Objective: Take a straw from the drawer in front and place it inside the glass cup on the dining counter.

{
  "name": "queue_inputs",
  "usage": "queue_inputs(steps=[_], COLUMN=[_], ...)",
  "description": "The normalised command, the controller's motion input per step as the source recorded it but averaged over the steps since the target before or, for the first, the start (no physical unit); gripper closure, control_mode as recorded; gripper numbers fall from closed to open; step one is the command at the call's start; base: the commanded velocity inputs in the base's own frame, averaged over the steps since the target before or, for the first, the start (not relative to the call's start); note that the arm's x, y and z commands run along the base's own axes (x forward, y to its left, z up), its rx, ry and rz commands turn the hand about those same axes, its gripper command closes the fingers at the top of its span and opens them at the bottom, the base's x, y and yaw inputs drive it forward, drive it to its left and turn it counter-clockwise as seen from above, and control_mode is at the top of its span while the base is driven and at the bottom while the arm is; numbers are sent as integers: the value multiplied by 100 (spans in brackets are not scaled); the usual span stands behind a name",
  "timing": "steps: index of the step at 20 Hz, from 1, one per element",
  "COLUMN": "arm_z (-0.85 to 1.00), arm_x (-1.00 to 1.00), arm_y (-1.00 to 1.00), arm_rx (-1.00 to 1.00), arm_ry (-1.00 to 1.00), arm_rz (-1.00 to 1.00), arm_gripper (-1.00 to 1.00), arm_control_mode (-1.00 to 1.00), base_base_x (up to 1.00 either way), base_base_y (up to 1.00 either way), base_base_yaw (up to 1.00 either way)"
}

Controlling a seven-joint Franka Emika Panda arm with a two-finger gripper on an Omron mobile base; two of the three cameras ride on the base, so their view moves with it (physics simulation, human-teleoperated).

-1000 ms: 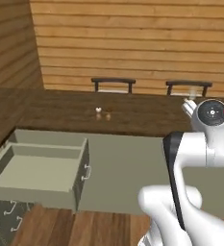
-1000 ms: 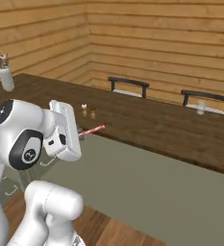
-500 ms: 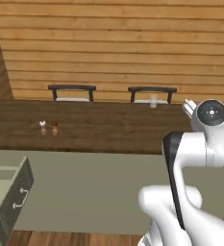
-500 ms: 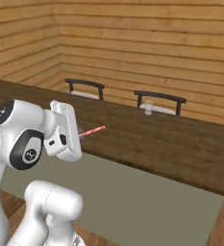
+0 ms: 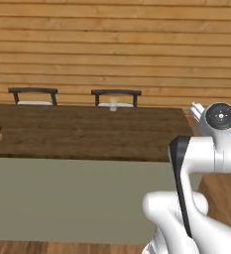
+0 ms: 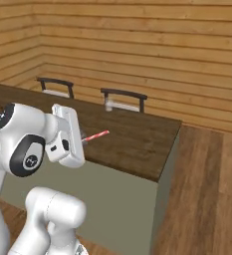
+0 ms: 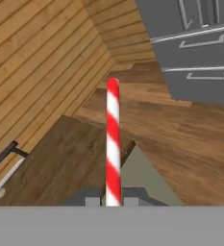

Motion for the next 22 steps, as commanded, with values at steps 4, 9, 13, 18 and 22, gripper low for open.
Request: queue_inputs(steps=[4,9,13,18,22], arm_z=[0,0,0,0,0], arm_x=[0,0,0,0,0], arm_y=[0,0,0,0,0], arm_rx=[0,0,0,0,0], arm_ry=[0,0,0,0,0], arm_rz=[0,0,0,0,0], arm_gripper=[100,100,100,100,100], arm_control_mode=[100,100,100,100,100], base_base_x=[17,17,20,23,38], base_base_y=[-100,-100,-100,-100,-98], base_base_yaw=[0,0,0,0,0])
